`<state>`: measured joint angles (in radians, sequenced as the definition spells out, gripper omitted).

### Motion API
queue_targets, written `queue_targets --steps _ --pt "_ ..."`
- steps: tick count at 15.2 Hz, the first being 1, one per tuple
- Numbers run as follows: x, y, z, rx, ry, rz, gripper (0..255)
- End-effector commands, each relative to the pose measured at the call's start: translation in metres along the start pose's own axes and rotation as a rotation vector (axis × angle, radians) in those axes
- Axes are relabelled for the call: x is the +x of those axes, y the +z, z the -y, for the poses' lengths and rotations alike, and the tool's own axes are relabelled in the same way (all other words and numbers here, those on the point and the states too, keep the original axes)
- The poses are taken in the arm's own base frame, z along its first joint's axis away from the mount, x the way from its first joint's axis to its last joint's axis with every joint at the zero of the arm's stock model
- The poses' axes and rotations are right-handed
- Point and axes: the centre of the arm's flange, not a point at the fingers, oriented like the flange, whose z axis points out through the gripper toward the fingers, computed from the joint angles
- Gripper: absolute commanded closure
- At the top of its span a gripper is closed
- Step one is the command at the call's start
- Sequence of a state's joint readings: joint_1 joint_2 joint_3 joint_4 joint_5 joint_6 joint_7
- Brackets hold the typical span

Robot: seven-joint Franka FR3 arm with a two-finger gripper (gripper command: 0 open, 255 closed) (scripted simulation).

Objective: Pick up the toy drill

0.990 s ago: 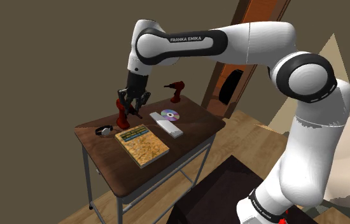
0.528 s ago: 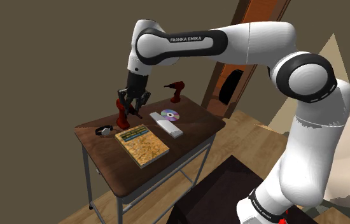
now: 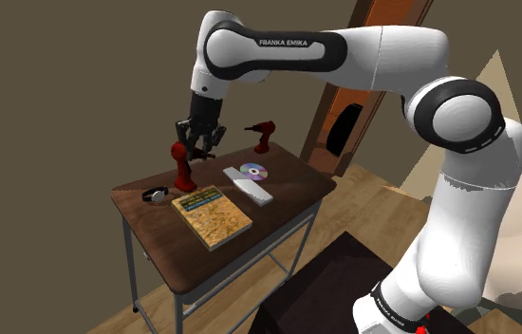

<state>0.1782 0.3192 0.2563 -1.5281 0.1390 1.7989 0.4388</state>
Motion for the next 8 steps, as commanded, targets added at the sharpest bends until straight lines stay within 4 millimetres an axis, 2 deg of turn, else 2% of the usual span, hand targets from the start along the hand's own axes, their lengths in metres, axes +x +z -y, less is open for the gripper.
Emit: queue_targets --steps 1,8 --pt "-0.002 -0.012 0.002 0.000 0.000 0.000 255" --pt "-0.006 -0.043 0.008 0.000 0.000 0.000 255"
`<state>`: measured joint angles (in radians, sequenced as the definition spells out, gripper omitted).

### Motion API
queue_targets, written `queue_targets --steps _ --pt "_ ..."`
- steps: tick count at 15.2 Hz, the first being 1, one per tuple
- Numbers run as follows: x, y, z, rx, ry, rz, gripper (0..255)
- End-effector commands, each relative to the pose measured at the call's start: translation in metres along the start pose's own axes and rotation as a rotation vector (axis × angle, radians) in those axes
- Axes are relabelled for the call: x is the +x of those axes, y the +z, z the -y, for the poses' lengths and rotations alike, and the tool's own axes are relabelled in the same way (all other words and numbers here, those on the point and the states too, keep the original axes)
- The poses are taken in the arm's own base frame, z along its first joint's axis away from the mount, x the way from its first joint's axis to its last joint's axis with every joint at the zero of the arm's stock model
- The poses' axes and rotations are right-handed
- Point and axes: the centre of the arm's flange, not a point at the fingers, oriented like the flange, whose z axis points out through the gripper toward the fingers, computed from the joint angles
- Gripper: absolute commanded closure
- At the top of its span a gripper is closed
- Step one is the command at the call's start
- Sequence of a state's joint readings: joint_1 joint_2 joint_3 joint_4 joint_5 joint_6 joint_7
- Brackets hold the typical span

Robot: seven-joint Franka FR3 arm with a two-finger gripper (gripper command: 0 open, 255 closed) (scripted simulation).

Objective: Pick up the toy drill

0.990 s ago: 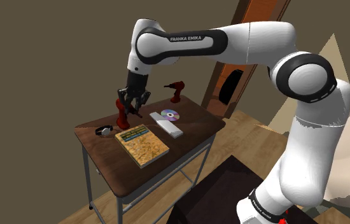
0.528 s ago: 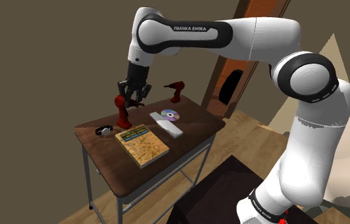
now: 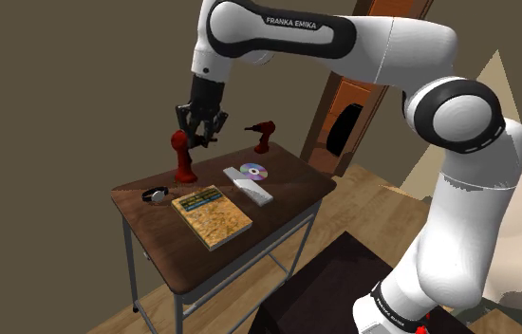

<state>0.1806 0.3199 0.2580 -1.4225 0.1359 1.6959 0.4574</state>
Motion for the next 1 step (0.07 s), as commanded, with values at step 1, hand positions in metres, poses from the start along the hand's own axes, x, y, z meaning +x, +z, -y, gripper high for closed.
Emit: queue_targets --steps 1 --pt "-0.0007 -0.0031 0.0001 0.000 0.000 0.000 255"
